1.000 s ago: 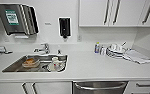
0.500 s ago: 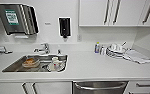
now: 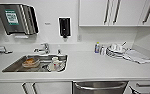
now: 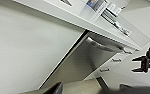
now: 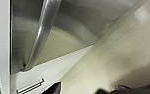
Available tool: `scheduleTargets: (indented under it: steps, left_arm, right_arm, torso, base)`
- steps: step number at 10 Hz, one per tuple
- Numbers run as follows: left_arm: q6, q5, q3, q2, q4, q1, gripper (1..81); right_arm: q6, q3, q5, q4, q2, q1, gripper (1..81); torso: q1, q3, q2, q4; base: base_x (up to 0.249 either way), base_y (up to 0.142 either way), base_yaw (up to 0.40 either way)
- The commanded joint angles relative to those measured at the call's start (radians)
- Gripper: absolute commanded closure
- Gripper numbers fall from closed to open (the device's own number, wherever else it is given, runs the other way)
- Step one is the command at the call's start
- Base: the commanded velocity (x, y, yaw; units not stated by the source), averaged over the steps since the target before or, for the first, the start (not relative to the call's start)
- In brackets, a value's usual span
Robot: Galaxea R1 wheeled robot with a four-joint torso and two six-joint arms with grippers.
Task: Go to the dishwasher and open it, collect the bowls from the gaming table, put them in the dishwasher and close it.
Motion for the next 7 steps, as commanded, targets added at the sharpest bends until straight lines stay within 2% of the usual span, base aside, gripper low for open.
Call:
scheduleTargets:
  steps: [1,2,3,7]
  left_arm:
    - [-0.002,-0.008,0.011,-0.044,0.01,-0.075,1.0]
    - [-0.002,-0.008,0.008,-0.041,0.01,-0.074,1.0]
    - [-0.002,-0.008,0.005,-0.041,0.01,-0.075,1.0]
    - [-0.002,-0.008,-0.006,-0.039,0.01,-0.075,1.0]
  right_arm:
    - [0.145,-0.015,0.024,0.025,-0.026,0.159,1.0]
    - [0.233,-0.04,0.024,0.026,-0.021,0.165,1.0]
    - [0.282,-0.059,0.026,0.025,-0.006,0.171,1.0]
    - [0.312,-0.15,0.027,0.025,0.112,0.181,1.0]
  torso:
    - [0.0,0.0,0.0,0.0]
    - [0.0,0.0,0.0,0.0]
    - [0.0,0.0,0.0,0.0]
    - [0.001,0.0,0.0,0.0]
  base:
    - [0.0,0.0,0.0]
    - [0.0,0.0,0.0]
    - [0.0,0.0,0.0]
    - [0.0,0.0,0.0]
